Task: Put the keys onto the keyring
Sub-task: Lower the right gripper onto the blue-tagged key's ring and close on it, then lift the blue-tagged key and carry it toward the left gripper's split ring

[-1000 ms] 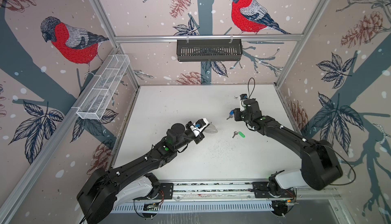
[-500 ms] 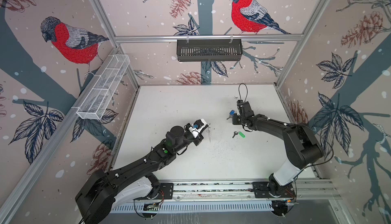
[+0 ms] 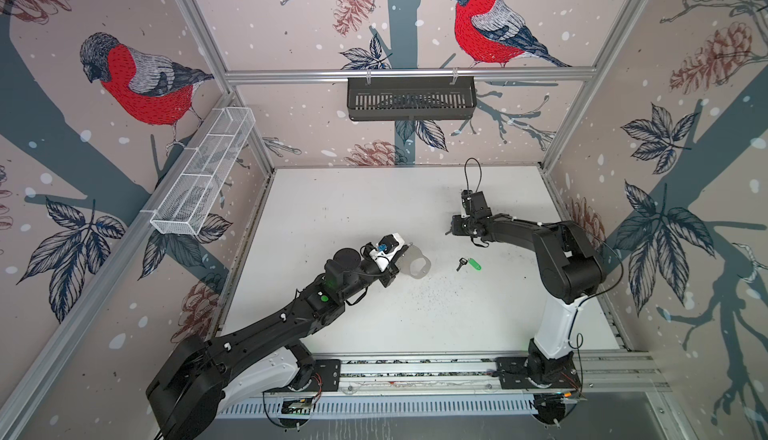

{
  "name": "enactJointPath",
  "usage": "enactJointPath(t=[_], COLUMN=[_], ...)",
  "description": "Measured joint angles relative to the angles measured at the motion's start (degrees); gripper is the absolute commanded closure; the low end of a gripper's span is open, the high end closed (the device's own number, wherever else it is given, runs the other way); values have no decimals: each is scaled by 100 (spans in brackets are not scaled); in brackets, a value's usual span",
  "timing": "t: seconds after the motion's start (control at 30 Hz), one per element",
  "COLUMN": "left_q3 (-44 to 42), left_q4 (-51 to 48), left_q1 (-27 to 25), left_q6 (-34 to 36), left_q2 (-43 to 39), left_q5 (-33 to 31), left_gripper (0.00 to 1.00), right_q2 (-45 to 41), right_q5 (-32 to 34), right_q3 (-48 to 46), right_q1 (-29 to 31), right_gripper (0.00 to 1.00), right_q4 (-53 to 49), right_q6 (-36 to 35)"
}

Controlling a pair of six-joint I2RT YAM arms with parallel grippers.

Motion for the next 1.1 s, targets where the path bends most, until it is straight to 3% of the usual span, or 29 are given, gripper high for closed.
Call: enactJointPath(t=[0.47, 0.83, 1.1], left_q3=[55, 76, 96], left_q4=[-129, -153, -177], left_q1=[0, 0, 0], left_q6=[0, 4, 2], left_q2=[74, 79, 81], left_q5=[-4, -2, -26], left_gripper=[100, 100, 100], right_q2=[114, 120, -90], right_q5=[-219, -240, -271], right_q3=[33, 72, -17], right_q1=[-26, -37, -37], right_gripper=[85, 97, 100], right_q4=[120, 146, 142], right_q6=[-15, -15, -127])
